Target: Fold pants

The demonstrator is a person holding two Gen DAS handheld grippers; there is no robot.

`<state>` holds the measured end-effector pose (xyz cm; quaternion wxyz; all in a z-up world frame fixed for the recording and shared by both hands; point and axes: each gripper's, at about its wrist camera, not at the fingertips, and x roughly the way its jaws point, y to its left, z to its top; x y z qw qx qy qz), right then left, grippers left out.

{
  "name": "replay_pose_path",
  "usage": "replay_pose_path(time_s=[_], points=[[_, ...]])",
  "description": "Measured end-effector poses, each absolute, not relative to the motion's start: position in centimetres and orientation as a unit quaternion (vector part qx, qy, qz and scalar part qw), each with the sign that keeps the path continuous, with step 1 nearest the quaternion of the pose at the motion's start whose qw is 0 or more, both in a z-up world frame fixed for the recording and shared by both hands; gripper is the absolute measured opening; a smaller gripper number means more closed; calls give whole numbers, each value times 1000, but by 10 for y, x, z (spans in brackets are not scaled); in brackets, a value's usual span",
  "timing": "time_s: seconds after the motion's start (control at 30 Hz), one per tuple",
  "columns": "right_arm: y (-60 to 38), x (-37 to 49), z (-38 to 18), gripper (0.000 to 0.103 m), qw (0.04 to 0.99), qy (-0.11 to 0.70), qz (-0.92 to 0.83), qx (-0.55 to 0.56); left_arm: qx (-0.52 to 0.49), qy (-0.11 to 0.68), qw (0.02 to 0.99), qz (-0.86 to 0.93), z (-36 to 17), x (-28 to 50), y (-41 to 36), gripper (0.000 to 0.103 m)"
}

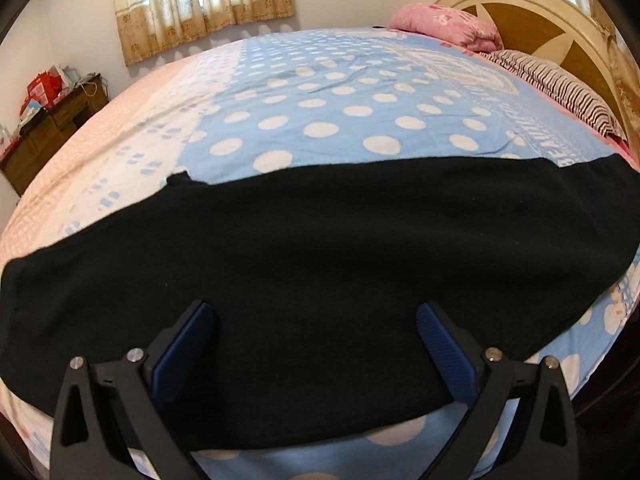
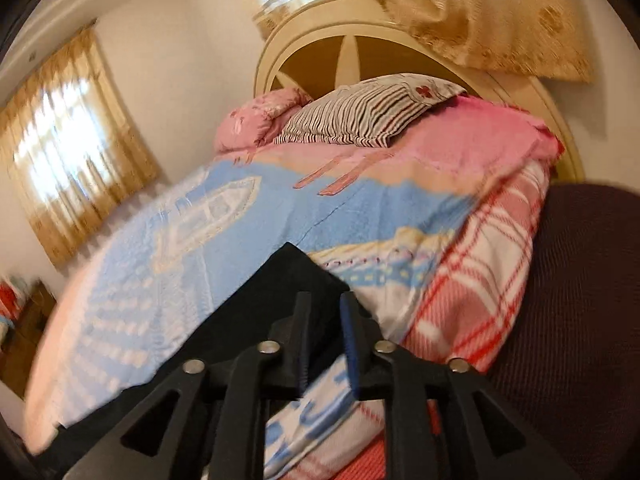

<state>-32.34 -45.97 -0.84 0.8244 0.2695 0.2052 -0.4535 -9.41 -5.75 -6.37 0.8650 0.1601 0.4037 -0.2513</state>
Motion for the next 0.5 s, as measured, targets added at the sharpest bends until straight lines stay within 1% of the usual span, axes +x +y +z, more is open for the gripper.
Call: replay_pose_path(time_s=[0.07, 0.2, 0.23, 0.3, 0.4, 0.5], points=[[-466, -319, -13, 47, 820, 214, -459, 267, 165, 396, 868, -250, -62, -95, -60, 103], [-472, -316, -25, 48, 815, 220, -466, 266, 172, 395, 867, -250, -63, -96, -66, 103], [-472, -315, -25, 46, 820, 213, -462, 261, 175, 396, 867, -248, -64, -96, -66, 103], [-467, -312, -21, 17, 827, 213, -466, 229, 173, 399, 866, -246, -66, -96, -66, 103], [-457, -314, -11, 13, 840, 206, -457, 206, 166, 404, 865, -247, -65, -94, -65, 103], [-458, -324, -9, 13, 829, 216, -474, 204, 166, 404, 865, -247, -65, -95, -65, 103]])
